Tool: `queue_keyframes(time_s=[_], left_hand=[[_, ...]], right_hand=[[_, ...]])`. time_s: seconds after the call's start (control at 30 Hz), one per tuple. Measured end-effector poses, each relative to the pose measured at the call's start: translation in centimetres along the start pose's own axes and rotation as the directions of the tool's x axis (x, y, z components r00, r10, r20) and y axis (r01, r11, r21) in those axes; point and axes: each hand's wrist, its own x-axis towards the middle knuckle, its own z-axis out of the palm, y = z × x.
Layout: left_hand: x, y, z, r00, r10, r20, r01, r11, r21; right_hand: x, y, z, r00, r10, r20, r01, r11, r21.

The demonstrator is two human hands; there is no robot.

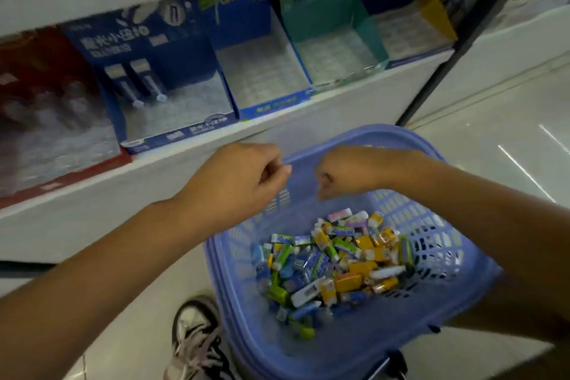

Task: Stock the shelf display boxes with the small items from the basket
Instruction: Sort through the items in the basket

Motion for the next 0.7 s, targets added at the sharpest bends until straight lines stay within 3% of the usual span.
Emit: queue_keyframes(time_s=[0.07, 0.17, 0.37, 0.4, 0.5, 0.57, 0.7], left_hand=[[0.5, 0.5, 4.0, 0.979, -0.02, 0.202, 0.024, 1.0, -0.017], [0.2, 0.8, 10.9, 0.888, -0.102, 0.448, 0.09, 0.995, 0.047], [-2.1, 1.6, 21.5, 0.612, -0.127, 0.78, 0.167, 0.986, 0.03], [-2.3, 1.6, 22.4, 0.596, -0.116, 0.795, 0.167, 0.986, 0.019], [-3.1, 1.4, 24.1, 0.612, -0.151, 0.776, 0.196, 0.98, 0.036], [-3.5, 0.9, 24.6, 0.625, -0.172, 0.761, 0.221, 0.975, 0.039], [-3.8, -0.4, 24.9, 0.657, -0.241, 0.714, 0.276, 0.959, 0.069]], right_hand=[[0.2, 3.4, 3.7, 0.975, 0.121, 0.189, -0.125, 0.992, 0.01], [0.6, 7.3, 8.4, 0.888, 0.216, 0.405, -0.196, 0.976, -0.092], [0.5, 10.2, 14.7, 0.665, 0.198, 0.72, -0.077, 0.977, -0.198], [0.6, 10.4, 15.5, 0.66, 0.203, 0.723, -0.048, 0.972, -0.229], [0.5, 11.2, 16.7, 0.819, 0.196, 0.539, -0.022, 0.95, -0.313], [0.3, 11.5, 16.6, 0.887, 0.188, 0.423, -0.041, 0.942, -0.333], [0.3, 11.9, 16.6, 0.879, 0.159, 0.45, 0.007, 0.939, -0.344]])
